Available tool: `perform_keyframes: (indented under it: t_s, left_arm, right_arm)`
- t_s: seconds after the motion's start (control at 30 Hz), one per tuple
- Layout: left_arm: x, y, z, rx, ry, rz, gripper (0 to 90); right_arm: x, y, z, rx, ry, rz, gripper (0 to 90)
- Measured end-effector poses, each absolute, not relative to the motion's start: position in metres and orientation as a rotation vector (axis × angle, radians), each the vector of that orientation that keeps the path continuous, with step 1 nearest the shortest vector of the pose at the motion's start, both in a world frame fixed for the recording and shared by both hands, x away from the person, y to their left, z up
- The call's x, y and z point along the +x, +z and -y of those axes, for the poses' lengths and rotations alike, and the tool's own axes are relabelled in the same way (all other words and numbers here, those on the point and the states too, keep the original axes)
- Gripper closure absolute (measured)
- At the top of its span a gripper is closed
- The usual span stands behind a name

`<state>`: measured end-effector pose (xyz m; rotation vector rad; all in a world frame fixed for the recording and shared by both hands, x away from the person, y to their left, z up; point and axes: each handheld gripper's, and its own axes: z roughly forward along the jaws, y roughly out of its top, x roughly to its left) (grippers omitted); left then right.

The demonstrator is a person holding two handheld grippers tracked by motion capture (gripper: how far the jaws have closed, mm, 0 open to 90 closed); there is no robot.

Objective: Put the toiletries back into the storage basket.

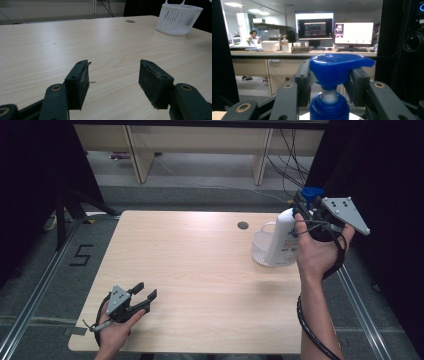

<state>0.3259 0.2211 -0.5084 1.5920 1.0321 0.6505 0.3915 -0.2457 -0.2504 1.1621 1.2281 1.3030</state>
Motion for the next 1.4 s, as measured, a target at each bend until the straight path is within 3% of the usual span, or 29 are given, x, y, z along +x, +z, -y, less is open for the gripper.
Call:
perform_keyframes:
  t_s: [1.4]
  left_arm:
    - [0.328, -0.51, -0.225, 1.589, 0.651, -1.045, 40.3]
  right_arm:
    - [0.472, -0.247, 0.25, 1.223, 1.253, -1.241, 60.0]
